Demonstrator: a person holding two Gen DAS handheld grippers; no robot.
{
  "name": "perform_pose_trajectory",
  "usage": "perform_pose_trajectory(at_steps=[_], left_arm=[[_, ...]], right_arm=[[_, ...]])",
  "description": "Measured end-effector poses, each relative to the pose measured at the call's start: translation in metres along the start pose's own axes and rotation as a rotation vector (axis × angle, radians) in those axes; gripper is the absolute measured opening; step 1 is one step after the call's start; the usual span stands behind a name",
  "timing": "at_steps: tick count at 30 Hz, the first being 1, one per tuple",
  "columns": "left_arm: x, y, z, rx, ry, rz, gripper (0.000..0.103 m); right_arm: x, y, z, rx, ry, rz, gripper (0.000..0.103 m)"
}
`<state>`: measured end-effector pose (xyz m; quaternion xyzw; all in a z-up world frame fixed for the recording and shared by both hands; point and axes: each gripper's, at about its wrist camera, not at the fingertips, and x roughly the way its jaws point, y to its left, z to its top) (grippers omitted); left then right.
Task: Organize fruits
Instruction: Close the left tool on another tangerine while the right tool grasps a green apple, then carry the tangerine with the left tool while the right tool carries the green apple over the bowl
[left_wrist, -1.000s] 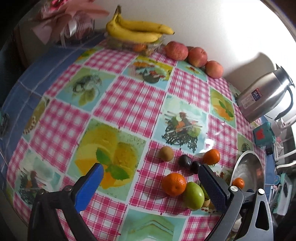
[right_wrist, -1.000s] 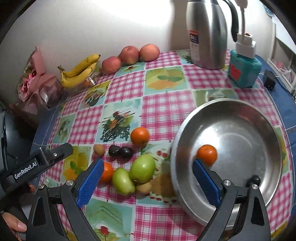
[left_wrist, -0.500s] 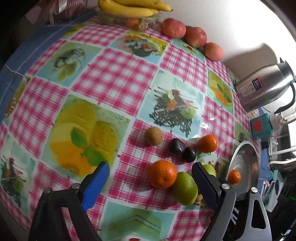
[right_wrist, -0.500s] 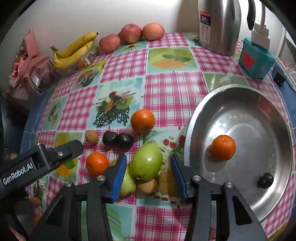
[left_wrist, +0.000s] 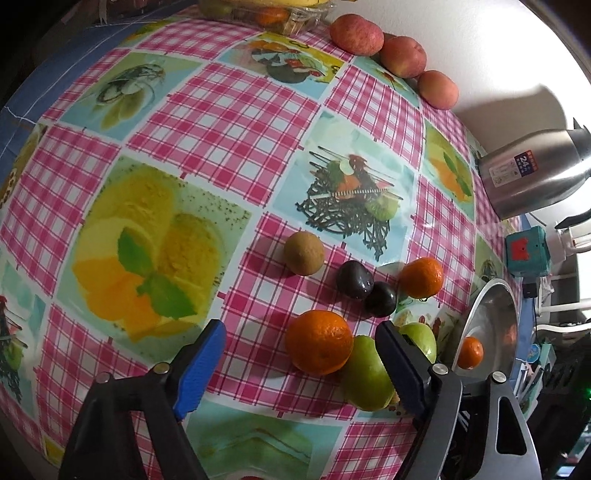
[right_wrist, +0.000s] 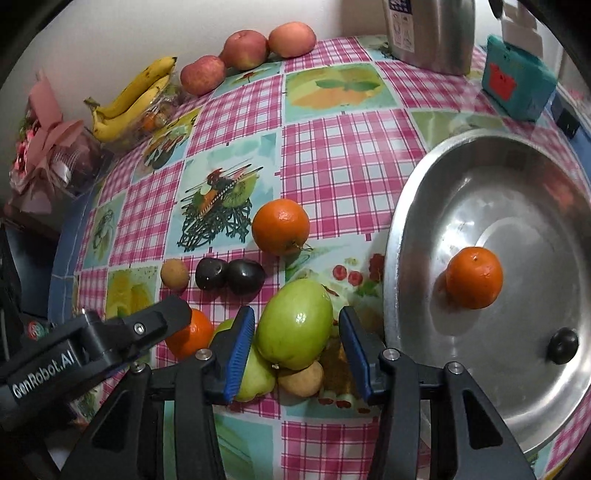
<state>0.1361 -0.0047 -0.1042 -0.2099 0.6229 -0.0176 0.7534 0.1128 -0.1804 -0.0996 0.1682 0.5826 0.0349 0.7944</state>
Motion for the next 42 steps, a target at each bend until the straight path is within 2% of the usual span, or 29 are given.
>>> perform_pose_trajectory(at_steps=[6,11,14,28,42], left_arm=[[0.008,0.001,-0.001,-0.034,0.033,-0.029,0.071],[0.008,0.002,-0.003,-0.055,0.050,-0.105,0.052],[0.007,-0.001,-0.003,-0.058,0.040,-0.105,0.042],[0.006,0.004,-0.003,-0.072,0.040,-0.113,0.042],[-0.005,0.008,-0.002,-0.065,-0.001,-0.079,0.041]], right_arm=[[0.000,-0.002,-0.001,0.018,0.009,0.012,0.046],[-0.003,-0.002,-0.002,0.016,0.011,0.019,0.043],[-0.003,-0.002,-0.002,0.018,0.013,0.020,0.043],[-0.003,-0.005,-0.003,0.026,0.019,0.026,0.043],[-0.010,-0.007,-0.002,0.041,-0.002,0.052,0.043]])
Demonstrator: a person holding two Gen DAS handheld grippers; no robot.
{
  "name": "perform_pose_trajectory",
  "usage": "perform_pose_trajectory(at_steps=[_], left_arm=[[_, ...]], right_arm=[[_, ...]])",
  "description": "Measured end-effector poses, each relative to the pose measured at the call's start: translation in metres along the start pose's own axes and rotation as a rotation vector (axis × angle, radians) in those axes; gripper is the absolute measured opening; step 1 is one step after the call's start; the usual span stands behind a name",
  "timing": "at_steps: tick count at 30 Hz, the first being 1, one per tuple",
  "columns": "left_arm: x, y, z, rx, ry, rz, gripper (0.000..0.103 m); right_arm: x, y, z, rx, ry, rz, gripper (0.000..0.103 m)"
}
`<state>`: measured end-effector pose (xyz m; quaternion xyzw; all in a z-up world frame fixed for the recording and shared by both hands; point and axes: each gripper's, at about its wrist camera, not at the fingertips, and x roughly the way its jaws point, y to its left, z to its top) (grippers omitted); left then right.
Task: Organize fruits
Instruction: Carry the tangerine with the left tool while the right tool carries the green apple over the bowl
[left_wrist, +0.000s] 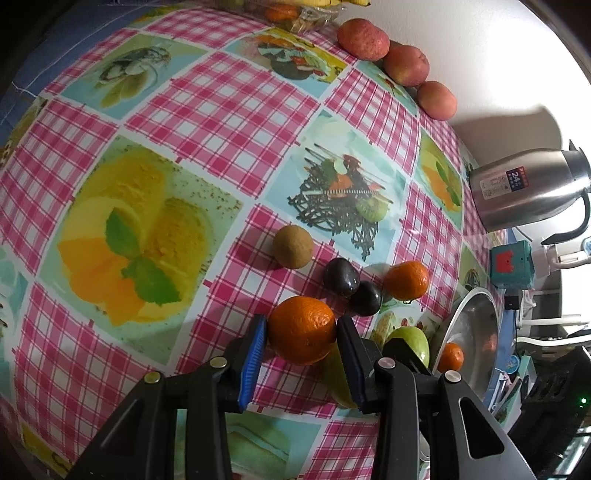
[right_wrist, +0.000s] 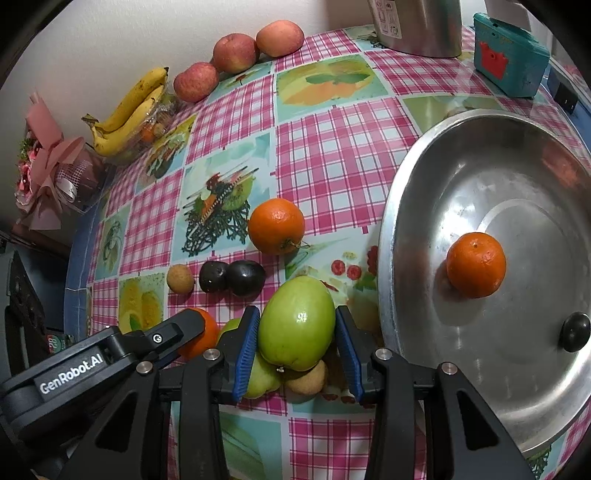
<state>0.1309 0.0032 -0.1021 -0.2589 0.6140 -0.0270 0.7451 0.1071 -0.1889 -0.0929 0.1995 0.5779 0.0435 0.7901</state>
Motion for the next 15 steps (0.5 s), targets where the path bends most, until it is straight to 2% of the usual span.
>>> perform_pose_trajectory(at_steps=[7,15], left_arm=[[-0.018,-0.008,0.000,0.020,-0.048,-0.024,0.041],[-0.036,-0.016,-0.001,0.048,-0.102,-0.041,0.041]], right_arm=[[-0.013,0.001,0.001,0.000,-0.033,0.024,0.043],[-0.030,-0.001,0.003,-0.002,-0.074,0.007,0.043]])
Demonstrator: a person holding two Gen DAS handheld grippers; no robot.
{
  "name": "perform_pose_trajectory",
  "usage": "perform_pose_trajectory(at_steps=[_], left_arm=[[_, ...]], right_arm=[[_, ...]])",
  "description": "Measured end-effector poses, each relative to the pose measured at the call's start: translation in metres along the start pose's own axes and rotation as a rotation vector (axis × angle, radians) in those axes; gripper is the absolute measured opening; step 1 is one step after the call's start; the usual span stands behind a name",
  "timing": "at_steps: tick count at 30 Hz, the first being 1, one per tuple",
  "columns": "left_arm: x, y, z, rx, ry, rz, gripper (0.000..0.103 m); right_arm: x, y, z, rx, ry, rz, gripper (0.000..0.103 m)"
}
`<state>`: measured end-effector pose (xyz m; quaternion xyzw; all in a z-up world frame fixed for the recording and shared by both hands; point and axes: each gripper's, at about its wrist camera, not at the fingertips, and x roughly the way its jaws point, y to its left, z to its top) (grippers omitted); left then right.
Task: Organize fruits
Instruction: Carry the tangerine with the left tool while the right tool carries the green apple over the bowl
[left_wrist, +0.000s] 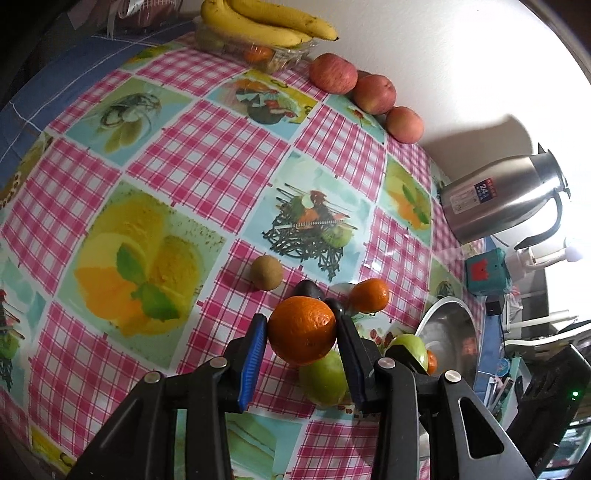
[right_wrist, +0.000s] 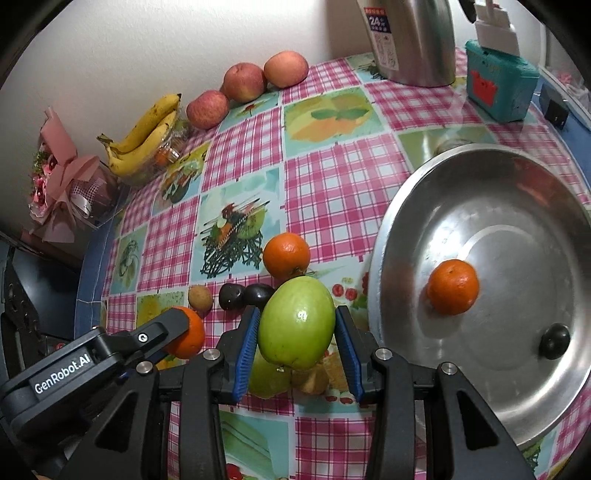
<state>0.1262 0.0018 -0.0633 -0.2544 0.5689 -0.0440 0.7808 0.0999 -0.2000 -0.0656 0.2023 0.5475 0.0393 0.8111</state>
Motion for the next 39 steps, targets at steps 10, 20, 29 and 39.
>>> perform_pose_trajectory(at_steps=[10,20,29,39], left_arm=[[0.002,-0.014,-0.007,0.045,-0.001,0.006,0.041],[0.010,-0.049,-0.025,0.166,0.014,0.003,0.041],[0.019,-0.078,-0.042,0.282,0.030,-0.008,0.041],[0.027,-0.105,-0.059,0.391,0.028,-0.019,0.041]], right_arm=[[-0.017,-0.022,0.003,0.055,-0.024,-0.016,0.043],[-0.033,-0.047,0.005,0.126,-0.062,-0.035,0.043],[-0.045,-0.078,0.005,0.221,-0.089,-0.071,0.043],[-0.060,-0.114,0.001,0.328,-0.123,-0.089,0.043]])
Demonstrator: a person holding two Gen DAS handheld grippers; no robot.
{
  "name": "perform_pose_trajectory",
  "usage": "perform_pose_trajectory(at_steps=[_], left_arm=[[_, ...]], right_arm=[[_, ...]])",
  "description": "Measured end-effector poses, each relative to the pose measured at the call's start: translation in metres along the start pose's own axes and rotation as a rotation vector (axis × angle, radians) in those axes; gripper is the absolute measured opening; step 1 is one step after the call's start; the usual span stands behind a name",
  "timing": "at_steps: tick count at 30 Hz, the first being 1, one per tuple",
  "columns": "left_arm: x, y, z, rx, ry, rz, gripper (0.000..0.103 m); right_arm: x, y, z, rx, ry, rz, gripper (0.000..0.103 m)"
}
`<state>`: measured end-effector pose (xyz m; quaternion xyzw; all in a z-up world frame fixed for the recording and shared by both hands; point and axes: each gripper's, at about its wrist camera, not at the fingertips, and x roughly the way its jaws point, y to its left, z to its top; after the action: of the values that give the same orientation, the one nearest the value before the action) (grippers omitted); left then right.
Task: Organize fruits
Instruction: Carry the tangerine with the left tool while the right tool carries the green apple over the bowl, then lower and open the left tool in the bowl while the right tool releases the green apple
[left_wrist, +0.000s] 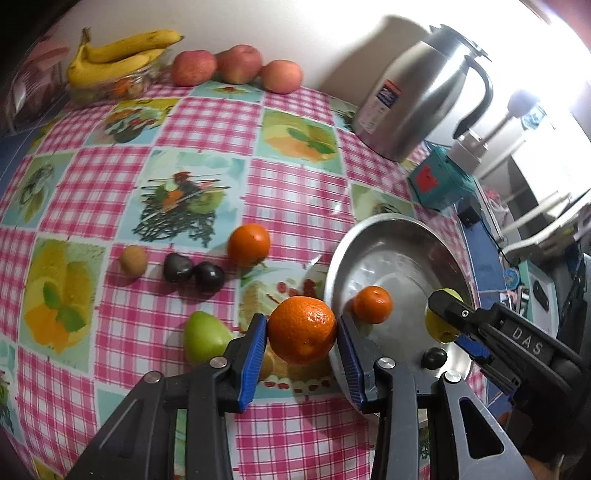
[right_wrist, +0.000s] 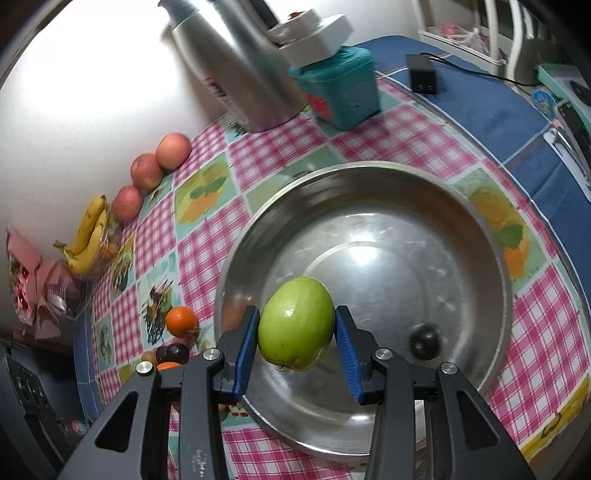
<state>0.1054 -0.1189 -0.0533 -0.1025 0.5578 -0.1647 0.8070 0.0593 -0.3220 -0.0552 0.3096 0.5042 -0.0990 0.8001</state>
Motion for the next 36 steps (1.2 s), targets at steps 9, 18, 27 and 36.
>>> perform_pose_trajectory(at_steps=[9,18,27,36], left_arm=[[0.008,-0.021,-0.003,0.077,-0.003,-0.019,0.041],[0.016,-0.053,-0.011,0.213,-0.024,-0.024,0.041],[0.030,-0.058,-0.014,0.244,0.003,-0.021,0.041],[0.040,-0.062,-0.020,0.276,0.021,0.000,0.041]], right_arm=[[-0.003,-0.034,0.008,0.095,-0.015,-0.032,0.043],[-0.007,-0.046,0.012,0.096,-0.054,-0.115,0.043],[0.002,-0.051,0.011,0.097,-0.051,-0.159,0.043],[0.014,-0.058,0.008,0.118,-0.031,-0.171,0.043]])
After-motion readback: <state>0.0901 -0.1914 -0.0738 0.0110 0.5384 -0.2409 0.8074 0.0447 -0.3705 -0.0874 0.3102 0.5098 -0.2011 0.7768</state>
